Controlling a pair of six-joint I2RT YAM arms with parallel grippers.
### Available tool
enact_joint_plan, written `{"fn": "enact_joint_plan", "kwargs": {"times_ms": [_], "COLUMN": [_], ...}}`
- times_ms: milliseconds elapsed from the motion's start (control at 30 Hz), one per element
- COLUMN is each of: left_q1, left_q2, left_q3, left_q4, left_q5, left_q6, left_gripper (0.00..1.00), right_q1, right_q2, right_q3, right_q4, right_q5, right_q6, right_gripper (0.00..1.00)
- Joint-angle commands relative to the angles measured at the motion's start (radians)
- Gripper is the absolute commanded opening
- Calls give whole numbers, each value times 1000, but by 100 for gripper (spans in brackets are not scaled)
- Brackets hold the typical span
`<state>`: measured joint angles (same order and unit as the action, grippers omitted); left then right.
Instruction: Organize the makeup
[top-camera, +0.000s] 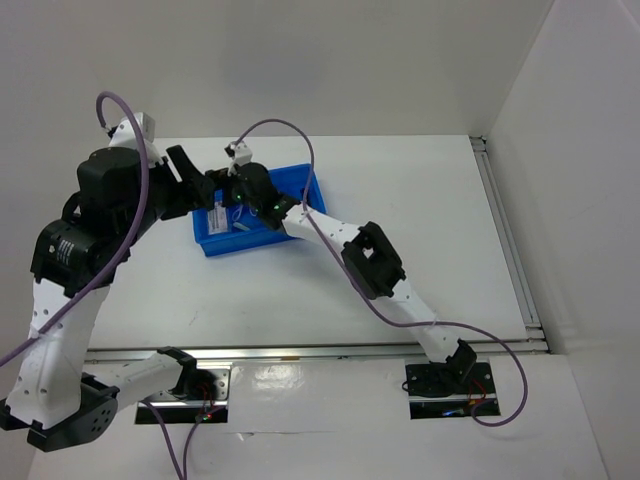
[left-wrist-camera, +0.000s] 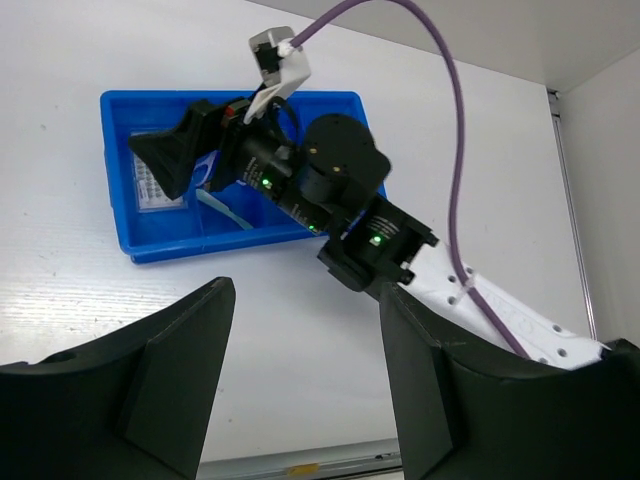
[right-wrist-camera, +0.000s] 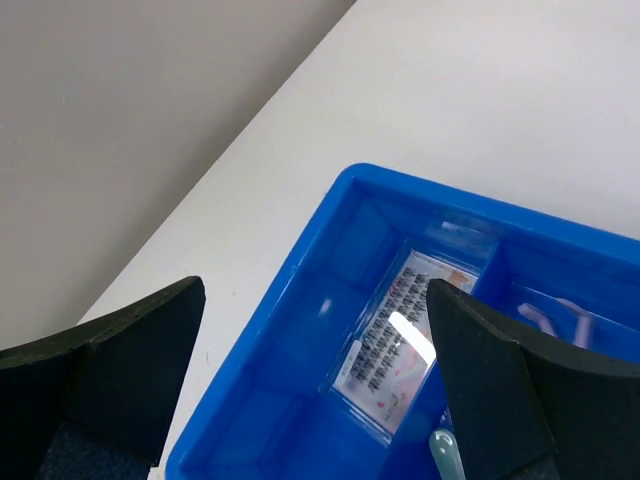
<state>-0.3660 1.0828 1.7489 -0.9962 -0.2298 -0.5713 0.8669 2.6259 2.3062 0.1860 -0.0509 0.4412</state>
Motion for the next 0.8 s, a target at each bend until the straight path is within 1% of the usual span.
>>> {"fn": "enact_joint_plan", "kwargs": {"times_ms": [0,33,67,133,167,200,267,300,333,367,400,433,467,500,533,567,600,633,667,700,733,767], "left_q1": [4,4,4,4,4,4,4,4,4,4,4,4,4,4,4,4,4,4,4,4,4,4], "left_q2": [-27,-27,-27,-27,-27,-27,-27,-27,-27,-27,-27,-18,-18,-9,-9,6,23,23,37,37,46,46], "left_q3": [26,38,38,52,52,52,12,-5,-24,-43,-78,-91,-116,-126,-126,-141,-153,-154,-170,-181,-210,-224], "left_q4": [11,11,11,11,11,11,34,44,68,80,91,100,109,122,122,122,122,122,122,132,142,165], "left_q5": [-36,-60,-60,-71,-71,-71,-42,-33,-22,-13,-13,-13,-13,-23,-23,-23,-23,-13,-3,26,47,66], "left_q6": [-9,1,1,1,1,1,10,10,10,10,20,21,33,43,44,44,44,44,44,33,33,33], "left_gripper": [73,73,73,73,73,73,73,73,73,73,73,73,73,73,73,73,73,73,73,73,73,73], "right_q1": [14,14,14,14,3,-11,-52,-65,-75,-101,-117,-137,-179,-202,-225,-247,-291,-313,-340,-392,-420,-445], "right_q2": [-211,-240,-271,-361,-410,-431,-467,-503,-524,-547,-576,-640,-682,-731,-842,-906,-969,-1036,-1164,-1226,-1285,-1391], "right_q3": [-79,-112,-182,-247,-266,-266,-225,-202,-202,-217,-270,-309,-359,-498,-578,-658,-738,-892,-963,-1026,-1124,-1160], "right_q4": [69,69,55,14,-97,-181,-365,-543,-627,-702,-849,-925,-982,-1049,-1065,-1074,-1074,-1057,-1041,-1030,-1010,-1010], "right_q5": [59,59,98,140,205,224,300,422,480,534,628,650,651,651,620,600,579,521,488,459,435,393], "right_q6": [-96,-123,-137,-165,-145,-131,-119,-119,-119,-128,-107,-75,-14,16,42,66,108,120,120,138,139,139], "right_gripper": [99,99,99,99,99,99,99,99,99,99,99,99,99,99,99,99,99,99,99,99,99,99]}}
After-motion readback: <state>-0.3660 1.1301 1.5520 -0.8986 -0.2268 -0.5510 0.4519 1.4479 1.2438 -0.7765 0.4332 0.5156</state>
